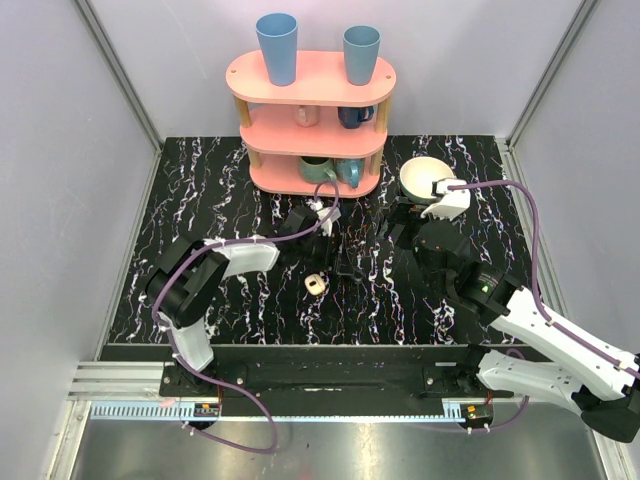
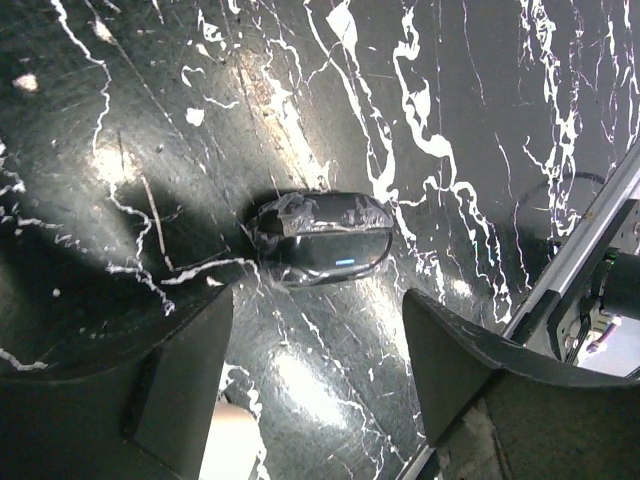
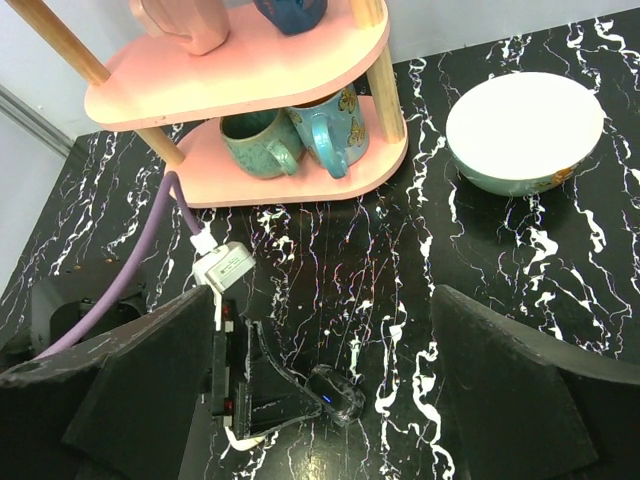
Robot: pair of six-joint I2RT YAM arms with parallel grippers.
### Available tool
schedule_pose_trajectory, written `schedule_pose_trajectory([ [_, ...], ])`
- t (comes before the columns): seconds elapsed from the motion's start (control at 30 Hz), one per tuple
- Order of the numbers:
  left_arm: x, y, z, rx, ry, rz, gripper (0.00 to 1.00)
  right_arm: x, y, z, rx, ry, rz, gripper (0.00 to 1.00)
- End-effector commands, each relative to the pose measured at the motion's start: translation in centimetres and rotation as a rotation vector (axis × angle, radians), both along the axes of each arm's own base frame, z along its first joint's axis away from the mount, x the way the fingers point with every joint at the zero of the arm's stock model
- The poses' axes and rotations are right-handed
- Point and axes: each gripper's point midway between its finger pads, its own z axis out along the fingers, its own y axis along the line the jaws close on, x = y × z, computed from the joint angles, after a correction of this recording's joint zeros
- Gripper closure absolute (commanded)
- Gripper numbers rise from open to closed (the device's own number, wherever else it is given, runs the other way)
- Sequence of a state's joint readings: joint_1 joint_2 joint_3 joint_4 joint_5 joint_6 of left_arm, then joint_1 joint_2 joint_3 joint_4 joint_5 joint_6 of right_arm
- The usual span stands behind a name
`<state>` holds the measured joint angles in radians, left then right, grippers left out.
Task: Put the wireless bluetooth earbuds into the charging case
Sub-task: Place the charging case with the earbuds at the center of the board, then reset both arms
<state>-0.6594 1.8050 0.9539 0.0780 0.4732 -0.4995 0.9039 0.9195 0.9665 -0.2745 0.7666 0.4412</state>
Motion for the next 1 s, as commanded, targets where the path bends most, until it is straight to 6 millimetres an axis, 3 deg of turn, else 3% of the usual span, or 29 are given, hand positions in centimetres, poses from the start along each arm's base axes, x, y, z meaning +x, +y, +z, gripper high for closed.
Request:
schedule_pose_trajectory([
  [0.0, 1.4, 1.5, 2.4, 0.049, -0.118, 0.046, 0.23, 0.5, -0.6, 2.0, 0.030, -0.045, -0.041, 0.03],
  [0.1, 2.1, 3.1, 3.7, 0.113, -0.184, 0.090, 0.20, 0.4, -1.0, 1.6, 0.028, -0.044, -0.053, 0.00],
  [0.2, 2.5, 4.4, 6.4, 0.123, -0.272, 0.129, 0.17, 0.6, -1.5, 0.8, 0.029, -0.041, -0.073, 0.00],
  [0.23, 2.6, 4.6, 8.3, 0.100, -0.315, 0.140, 0.16, 0.8, -1.6, 0.6, 0.027, -0.040, -0.077, 0.00],
  [0.37, 2.9, 6.4, 10.7, 0.100, -0.418, 0.201, 0.11, 1.9, -1.8, -0.2, 0.000, -0.028, -0.078, 0.00],
  [0.43, 3.0, 7.5, 12.4, 0.095, -0.470, 0.248, 0.01, 2.7, -1.6, -0.6, -0.030, -0.013, -0.067, 0.00],
  [0.6, 3.2, 10.8, 14.7, 0.137, -0.598, 0.346, 0.01, 4.2, -0.4, -2.5, -0.133, 0.051, 0.034, 0.00],
  [0.7, 3.0, 12.5, 16.5, 0.133, -0.655, 0.397, 0.01, 5.2, -0.9, -4.1, -0.145, 0.119, 0.053, 0.00],
  [0.83, 2.5, 14.2, 20.0, 0.056, -0.638, 0.520, 0.01, 6.6, -3.4, -6.2, -0.122, 0.211, 0.002, 0.00],
  [0.93, 2.0, 14.1, 24.0, -0.046, -0.661, 0.547, 0.01, 7.0, -4.5, -7.2, -0.088, 0.251, -0.010, 0.00],
  [0.97, 2.0, 14.4, 24.9, -0.066, -0.673, 0.573, 0.01, 7.4, -5.7, -7.4, -0.074, 0.260, -0.038, 0.00],
])
